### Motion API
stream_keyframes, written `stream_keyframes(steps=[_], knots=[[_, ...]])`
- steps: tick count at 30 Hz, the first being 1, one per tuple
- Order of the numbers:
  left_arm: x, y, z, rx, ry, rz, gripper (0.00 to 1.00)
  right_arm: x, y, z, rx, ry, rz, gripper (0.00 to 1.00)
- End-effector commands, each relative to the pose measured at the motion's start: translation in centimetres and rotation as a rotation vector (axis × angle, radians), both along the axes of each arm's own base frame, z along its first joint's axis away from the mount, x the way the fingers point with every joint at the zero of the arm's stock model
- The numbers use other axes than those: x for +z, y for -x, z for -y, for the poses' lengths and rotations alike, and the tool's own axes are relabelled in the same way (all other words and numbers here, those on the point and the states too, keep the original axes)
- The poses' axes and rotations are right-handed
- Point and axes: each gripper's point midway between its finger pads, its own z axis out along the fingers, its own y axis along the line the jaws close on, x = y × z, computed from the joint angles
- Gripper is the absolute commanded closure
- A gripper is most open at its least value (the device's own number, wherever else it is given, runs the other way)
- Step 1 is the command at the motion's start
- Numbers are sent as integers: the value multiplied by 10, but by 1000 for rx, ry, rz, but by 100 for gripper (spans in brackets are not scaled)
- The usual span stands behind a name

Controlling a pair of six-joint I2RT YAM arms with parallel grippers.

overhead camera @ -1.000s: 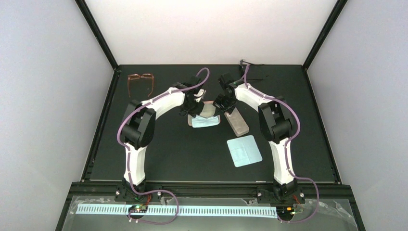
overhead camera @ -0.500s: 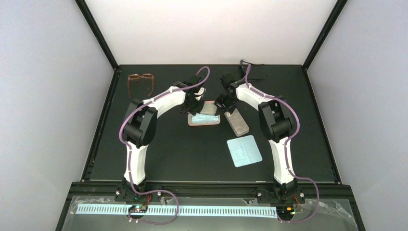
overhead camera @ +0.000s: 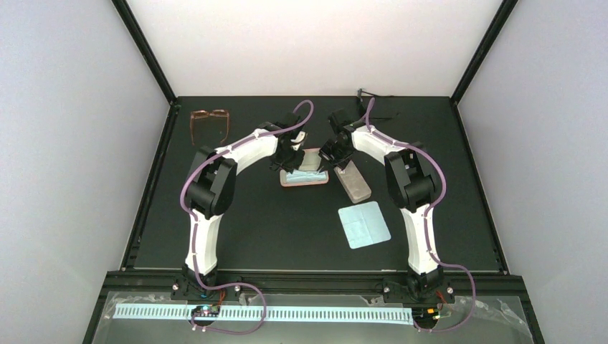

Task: Organize the sunglasses
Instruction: Place the glasses cleaning cloth in the sunglasses case.

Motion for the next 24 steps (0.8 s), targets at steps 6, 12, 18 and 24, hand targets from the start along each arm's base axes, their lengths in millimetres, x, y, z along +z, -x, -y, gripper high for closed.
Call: stream_keyframes(steps=[6, 12, 18, 24], knots=[[46, -6, -3, 55, 53, 79, 79, 23, -5, 10, -46, -32, 40, 82], [74, 13, -15, 95, 75, 108, 72, 49, -6, 19, -28, -58, 100, 80], [103, 38, -35, 129, 84, 144, 62, 82, 11, 29, 37, -52, 187, 76], [139, 83, -66, 178, 106, 201, 52, 119, 33, 57, 84, 32, 303, 63]])
